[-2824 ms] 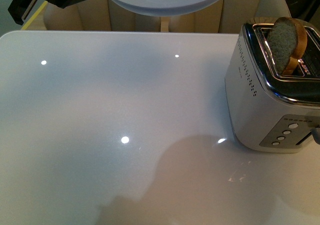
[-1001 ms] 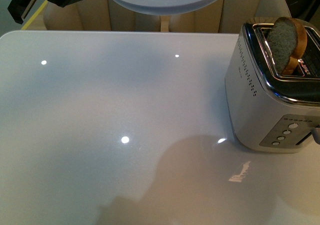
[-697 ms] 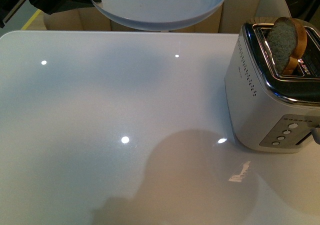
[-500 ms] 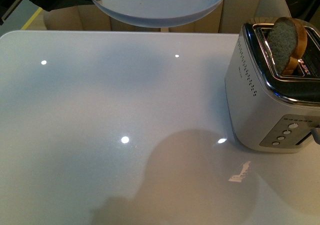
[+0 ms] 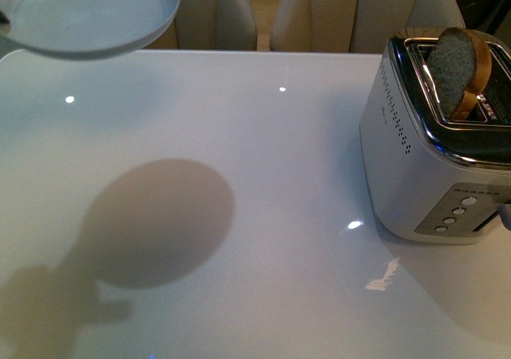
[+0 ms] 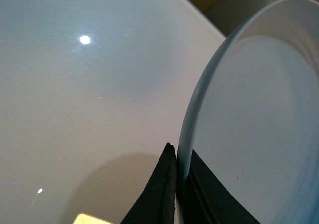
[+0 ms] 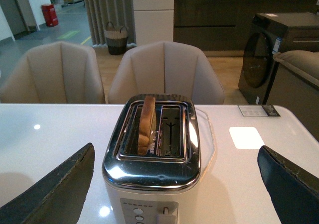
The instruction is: Left arm holds plate, right arm toasts bread
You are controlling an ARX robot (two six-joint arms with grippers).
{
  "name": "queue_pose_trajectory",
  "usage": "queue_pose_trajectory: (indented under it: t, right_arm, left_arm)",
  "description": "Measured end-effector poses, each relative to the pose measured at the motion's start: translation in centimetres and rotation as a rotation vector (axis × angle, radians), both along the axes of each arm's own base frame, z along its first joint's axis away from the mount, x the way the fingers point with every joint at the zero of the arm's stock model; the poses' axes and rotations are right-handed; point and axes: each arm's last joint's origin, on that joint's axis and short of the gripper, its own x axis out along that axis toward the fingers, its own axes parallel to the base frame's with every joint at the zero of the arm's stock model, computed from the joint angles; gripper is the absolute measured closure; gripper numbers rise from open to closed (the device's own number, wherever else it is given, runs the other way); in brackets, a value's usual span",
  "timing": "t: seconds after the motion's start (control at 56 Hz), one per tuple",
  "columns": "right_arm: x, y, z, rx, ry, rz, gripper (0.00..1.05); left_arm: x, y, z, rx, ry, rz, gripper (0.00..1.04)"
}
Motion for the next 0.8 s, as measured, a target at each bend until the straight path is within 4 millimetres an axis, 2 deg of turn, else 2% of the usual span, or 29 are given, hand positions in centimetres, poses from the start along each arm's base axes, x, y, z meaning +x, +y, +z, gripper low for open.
queue_pose_trajectory:
  t: [0.107, 0.268, 0.447, 0.626, 0.804]
  right_arm:
    - [0.0, 0.0, 0.0, 0.000, 0.000, 0.000, 0.09]
    - [0.0, 0.0, 0.0, 0.000, 0.000, 0.000, 0.09]
    - [0.0, 0.0, 0.0, 0.000, 0.000, 0.000, 0.09]
    - [0.0, 0.0, 0.0, 0.000, 0.000, 0.000, 0.09]
    - [0.0, 0.0, 0.0, 0.000, 0.000, 0.000, 0.09]
  left_arm:
    - [0.4, 2.7, -3.2, 0.005, 0.034, 0.017, 1.02]
    - [0.6, 4.8, -7.3, -0.002, 0.057, 0.008, 1.02]
    - [-0.8, 6.7, -13.1, -0.015, 0.131, 0.035, 1.02]
    - [-1.4, 6.8, -15.7, -0.028, 0.168, 0.042, 1.02]
    - [-1.2, 6.1, -16.8, -0.033, 0.166, 0.023, 1.02]
